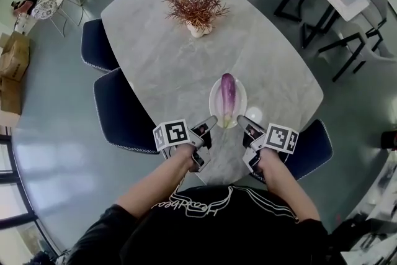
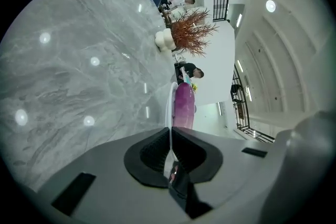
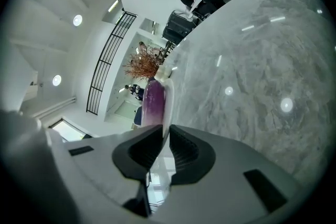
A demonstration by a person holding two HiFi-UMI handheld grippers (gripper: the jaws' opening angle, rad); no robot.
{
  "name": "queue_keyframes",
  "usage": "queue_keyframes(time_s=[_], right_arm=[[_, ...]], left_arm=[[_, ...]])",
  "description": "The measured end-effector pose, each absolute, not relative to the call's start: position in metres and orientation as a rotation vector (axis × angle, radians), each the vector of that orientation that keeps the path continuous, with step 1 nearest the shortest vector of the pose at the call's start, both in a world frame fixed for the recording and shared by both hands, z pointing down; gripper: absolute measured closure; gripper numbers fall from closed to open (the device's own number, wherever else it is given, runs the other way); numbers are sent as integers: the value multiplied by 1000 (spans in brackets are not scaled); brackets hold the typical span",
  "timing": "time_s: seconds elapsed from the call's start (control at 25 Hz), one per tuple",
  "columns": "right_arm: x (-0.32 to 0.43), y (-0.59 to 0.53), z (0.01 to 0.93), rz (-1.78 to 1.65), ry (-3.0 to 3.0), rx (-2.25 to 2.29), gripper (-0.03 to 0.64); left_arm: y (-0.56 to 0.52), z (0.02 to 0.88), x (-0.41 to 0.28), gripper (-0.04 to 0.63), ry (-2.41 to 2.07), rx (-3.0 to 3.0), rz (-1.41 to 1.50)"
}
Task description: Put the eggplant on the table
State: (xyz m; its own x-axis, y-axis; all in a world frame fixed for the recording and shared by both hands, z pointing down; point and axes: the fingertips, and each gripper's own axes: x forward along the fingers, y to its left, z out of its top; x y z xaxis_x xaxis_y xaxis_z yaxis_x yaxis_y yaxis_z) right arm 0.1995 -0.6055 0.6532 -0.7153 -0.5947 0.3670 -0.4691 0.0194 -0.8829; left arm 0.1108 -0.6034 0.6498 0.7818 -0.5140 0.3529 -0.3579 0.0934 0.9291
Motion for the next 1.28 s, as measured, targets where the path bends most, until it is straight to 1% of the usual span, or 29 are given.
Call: queue_keyframes(time_s=[0.56,1.28], right_arm=[[195,-611,688,-1940,2211,-1158,574],[193,-609,709,-2031,2293,-1255,574]], left_arm=[[-607,685,107,577,-760,1440,-116],[-602,706,107,577,-789,1395,0]])
